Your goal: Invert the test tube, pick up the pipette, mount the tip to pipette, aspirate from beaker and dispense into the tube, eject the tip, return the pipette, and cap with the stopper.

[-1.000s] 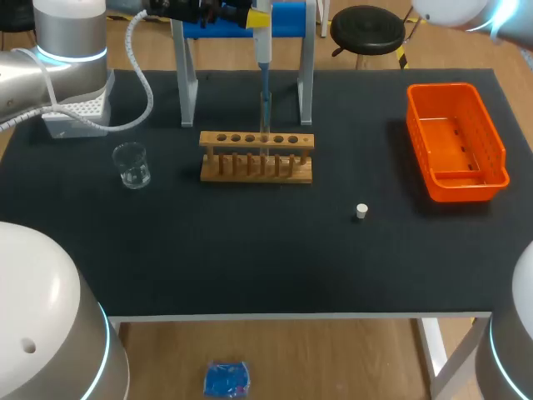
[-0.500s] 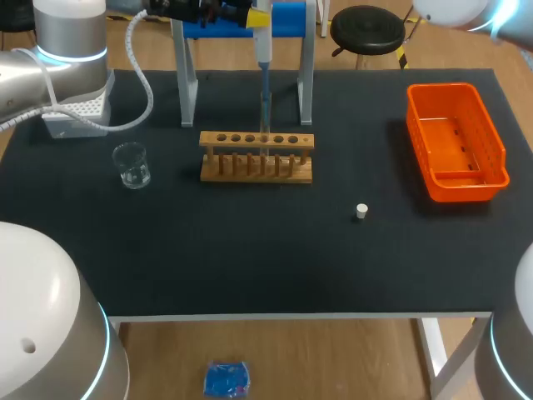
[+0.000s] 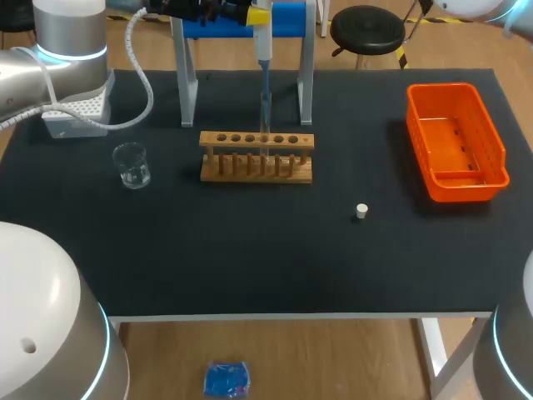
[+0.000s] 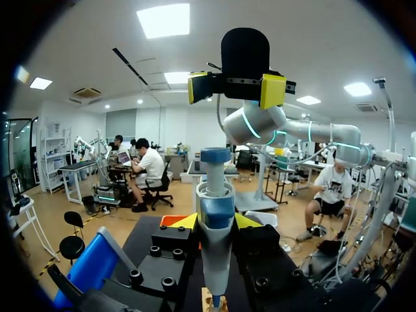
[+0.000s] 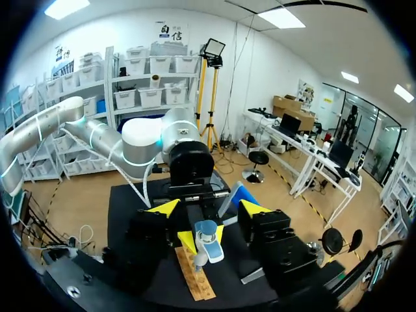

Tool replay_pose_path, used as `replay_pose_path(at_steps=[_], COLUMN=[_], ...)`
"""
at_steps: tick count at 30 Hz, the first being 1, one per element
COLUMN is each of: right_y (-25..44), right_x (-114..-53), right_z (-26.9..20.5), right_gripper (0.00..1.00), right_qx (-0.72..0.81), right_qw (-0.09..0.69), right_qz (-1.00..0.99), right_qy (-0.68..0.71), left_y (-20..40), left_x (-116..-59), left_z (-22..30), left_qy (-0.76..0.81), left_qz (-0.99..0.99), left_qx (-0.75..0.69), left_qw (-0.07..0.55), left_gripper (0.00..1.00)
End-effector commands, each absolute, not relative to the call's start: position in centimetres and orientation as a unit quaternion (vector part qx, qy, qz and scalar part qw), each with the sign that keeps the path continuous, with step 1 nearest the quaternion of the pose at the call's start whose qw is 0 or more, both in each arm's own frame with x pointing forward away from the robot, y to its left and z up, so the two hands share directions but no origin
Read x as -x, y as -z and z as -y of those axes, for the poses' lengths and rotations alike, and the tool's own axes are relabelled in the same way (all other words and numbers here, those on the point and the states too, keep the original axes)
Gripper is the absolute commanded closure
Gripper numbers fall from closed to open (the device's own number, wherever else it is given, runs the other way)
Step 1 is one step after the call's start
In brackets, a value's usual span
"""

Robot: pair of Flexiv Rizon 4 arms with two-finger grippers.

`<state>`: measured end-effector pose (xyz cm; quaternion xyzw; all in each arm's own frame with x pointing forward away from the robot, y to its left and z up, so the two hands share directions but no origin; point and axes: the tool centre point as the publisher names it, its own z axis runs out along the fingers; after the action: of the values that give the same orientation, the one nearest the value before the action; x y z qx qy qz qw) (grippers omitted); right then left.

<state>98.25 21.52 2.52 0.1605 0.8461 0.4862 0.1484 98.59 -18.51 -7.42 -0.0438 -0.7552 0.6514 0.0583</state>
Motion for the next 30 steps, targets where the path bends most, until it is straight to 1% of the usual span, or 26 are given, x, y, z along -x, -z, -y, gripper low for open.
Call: replay_pose_path(at_steps=[1,7,13,18,25,30], right_y=[-2.7,-0.4,4.9,8.8,12.6,15.0], right_x=[-96.4,-94.9,-93.6,-92.7,-92.2,-93.1], right_z=[-17.5,-12.5,-9.2,-9.2,-11.3,-12.2], right_gripper=[0.0,0.0,0.0,0.0,0.0,0.0], right_qx=[-0.153,-0.128,-0.109,-0.096,-0.068,-0.076], right_qw=[0.159,0.177,0.157,0.133,0.115,0.106], right_qz=[-0.84,-0.833,-0.837,-0.834,-0.83,-0.817], right_qy=[-0.497,-0.509,-0.513,-0.527,-0.542,-0.562], left_y=[7.4,7.4,7.4,7.4,7.4,7.4], left_x=[-98.7,-98.7,-98.7,-98.7,-98.7,-98.7], left_z=[18.5,18.5,18.5,18.5,18.5,18.5], left_qy=[-0.651,-0.651,-0.651,-0.651,-0.651,-0.651], left_qz=[0.756,0.756,0.756,0.756,0.756,0.756], left_qx=[0.044,0.044,0.044,0.044,0.044,0.044], left_qw=[0.059,0.059,0.059,0.059,0.059,0.059], left_gripper=[1.0,1.0,1.0,1.0,1.0,1.0])
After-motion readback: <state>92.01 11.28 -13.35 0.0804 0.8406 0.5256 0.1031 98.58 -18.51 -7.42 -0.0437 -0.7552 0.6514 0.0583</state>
